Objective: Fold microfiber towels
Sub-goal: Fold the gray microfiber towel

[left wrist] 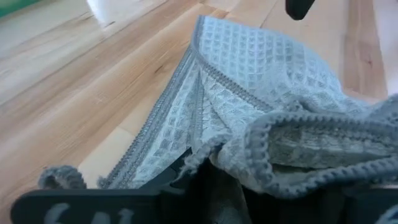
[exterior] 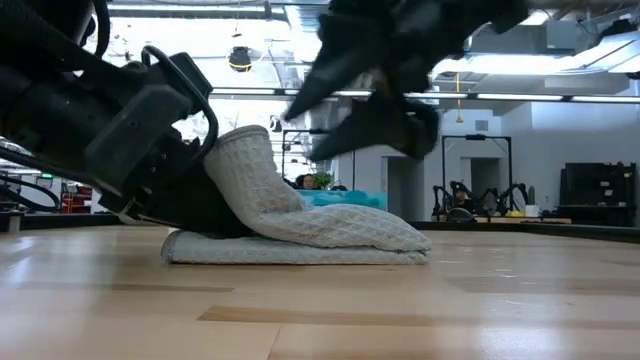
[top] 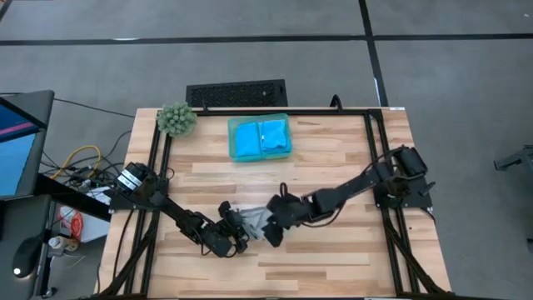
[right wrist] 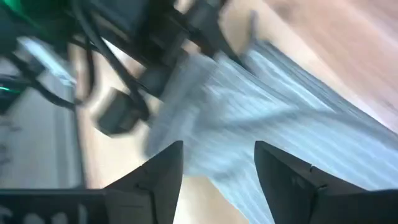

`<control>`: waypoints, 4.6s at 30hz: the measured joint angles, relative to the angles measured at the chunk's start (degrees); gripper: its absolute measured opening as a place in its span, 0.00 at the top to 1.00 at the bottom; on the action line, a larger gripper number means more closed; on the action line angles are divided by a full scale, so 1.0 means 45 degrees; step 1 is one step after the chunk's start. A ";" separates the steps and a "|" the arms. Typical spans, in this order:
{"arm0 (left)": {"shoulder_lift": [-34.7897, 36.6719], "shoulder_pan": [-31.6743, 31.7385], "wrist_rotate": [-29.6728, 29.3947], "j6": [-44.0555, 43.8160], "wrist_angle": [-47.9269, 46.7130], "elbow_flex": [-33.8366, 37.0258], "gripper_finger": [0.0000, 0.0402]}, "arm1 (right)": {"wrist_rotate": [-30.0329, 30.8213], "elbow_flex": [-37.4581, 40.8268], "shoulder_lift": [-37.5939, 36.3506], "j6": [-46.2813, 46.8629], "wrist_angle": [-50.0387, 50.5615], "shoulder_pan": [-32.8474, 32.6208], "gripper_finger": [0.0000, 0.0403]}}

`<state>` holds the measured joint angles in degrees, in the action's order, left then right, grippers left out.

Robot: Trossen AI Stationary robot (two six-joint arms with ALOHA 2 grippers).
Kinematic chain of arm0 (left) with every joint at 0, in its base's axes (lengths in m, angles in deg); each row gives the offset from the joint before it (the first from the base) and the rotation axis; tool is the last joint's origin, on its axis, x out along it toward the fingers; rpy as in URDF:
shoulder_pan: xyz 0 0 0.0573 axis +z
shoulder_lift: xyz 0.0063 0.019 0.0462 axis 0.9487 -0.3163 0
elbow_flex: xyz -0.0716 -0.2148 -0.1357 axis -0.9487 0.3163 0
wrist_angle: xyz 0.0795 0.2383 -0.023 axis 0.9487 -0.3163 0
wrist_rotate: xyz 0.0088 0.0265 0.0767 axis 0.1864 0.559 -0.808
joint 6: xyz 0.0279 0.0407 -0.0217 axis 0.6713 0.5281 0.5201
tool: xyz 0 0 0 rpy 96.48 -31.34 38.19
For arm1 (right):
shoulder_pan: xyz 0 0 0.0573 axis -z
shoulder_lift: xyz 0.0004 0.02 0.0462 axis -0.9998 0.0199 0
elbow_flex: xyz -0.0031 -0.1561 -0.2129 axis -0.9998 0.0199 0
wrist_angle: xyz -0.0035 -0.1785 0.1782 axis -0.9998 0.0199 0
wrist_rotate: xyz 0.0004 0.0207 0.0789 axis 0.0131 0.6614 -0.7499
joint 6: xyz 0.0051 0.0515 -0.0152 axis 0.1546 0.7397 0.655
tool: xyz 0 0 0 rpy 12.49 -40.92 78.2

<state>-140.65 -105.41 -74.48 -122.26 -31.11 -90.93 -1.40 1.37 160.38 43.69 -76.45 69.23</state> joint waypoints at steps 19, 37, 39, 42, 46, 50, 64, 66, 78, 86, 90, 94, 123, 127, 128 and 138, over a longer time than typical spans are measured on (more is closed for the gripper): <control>0.0432 0.0282 0.0821 -0.0362 -0.0165 -0.0212 0.78 | 0.3911 -0.0003 0.0996 0.1079 0.1935 -0.1225 0.60; 0.3496 0.0237 0.1330 -0.1910 -0.5361 -0.0207 0.78 | 0.3879 -0.0010 0.1977 0.1426 0.0750 -0.0656 0.63; 0.4017 0.0017 0.1056 -0.2047 -0.5452 -0.0198 0.78 | 0.3879 -0.0010 0.1977 0.1424 0.0750 -0.0656 0.63; 0.4609 -0.0526 0.0187 -0.1847 -0.5020 -0.0203 0.78 | 0.3879 -0.0010 0.1977 0.1424 0.0750 -0.0656 0.63; 0.4528 -0.1202 0.0425 -0.1195 -0.3888 -0.0207 0.78 | 0.3879 -0.0010 0.1977 0.1424 0.0746 -0.0656 0.63; 0.3804 -0.1446 0.1986 -0.2870 -0.3744 -0.0207 0.78 | 0.3879 -0.0010 0.1977 0.1424 0.0728 -0.0656 0.62; 0.3122 -0.2310 0.1171 0.4468 -0.8188 -0.3331 0.78 | 0.3864 -0.0001 0.1977 0.1337 0.0562 -0.0608 0.61; 0.3115 -0.2194 0.1204 0.5515 -0.8575 -0.3374 0.78 | 0.3847 0.0000 0.1977 0.1317 0.0505 -0.0605 0.61; 0.2970 -0.0891 0.3040 0.7522 -0.8732 -0.3282 0.49 | 0.3830 0.0000 0.1982 0.1317 0.0452 -0.0603 0.61; 0.1463 -0.0704 0.2777 0.8106 -0.8337 -0.3272 0.36 | 0.3815 0.0000 0.1982 0.1314 0.0459 -0.0603 0.62; 0.0953 -0.0704 0.2196 0.7909 -0.8320 -0.3278 0.36 | 0.3776 0.0000 0.1982 0.1312 0.0463 -0.0603 0.62; 0.0941 -0.0656 0.2086 0.7578 -0.8675 -0.3399 0.39 | 0.3595 0.0000 0.1982 0.1295 0.0464 -0.0598 0.62; 0.0101 -0.0246 0.1186 1.0641 -1.1938 -0.6480 0.97 | 0.3371 0.0000 0.1890 0.0972 0.0515 -0.0896 0.65; 0.0101 -0.0043 -0.0323 1.2142 -1.1946 -0.6862 0.97 | 0.3370 0.0000 0.1884 0.0979 0.0573 -0.1126 0.67; 0.0101 -0.0021 -0.0553 1.2497 -1.1982 -0.6981 0.98 | 0.3394 -0.0005 0.1856 0.1059 0.0628 -0.1163 0.68; 0.0115 0.0459 -0.0793 1.3359 -1.2253 -0.7464 0.97 | 0.5890 0.0010 -0.0656 0.1646 0.4087 -0.2327 0.74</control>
<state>-140.13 -103.34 -78.04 -62.15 -86.25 -124.52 25.11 1.42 157.43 51.09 -58.06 58.75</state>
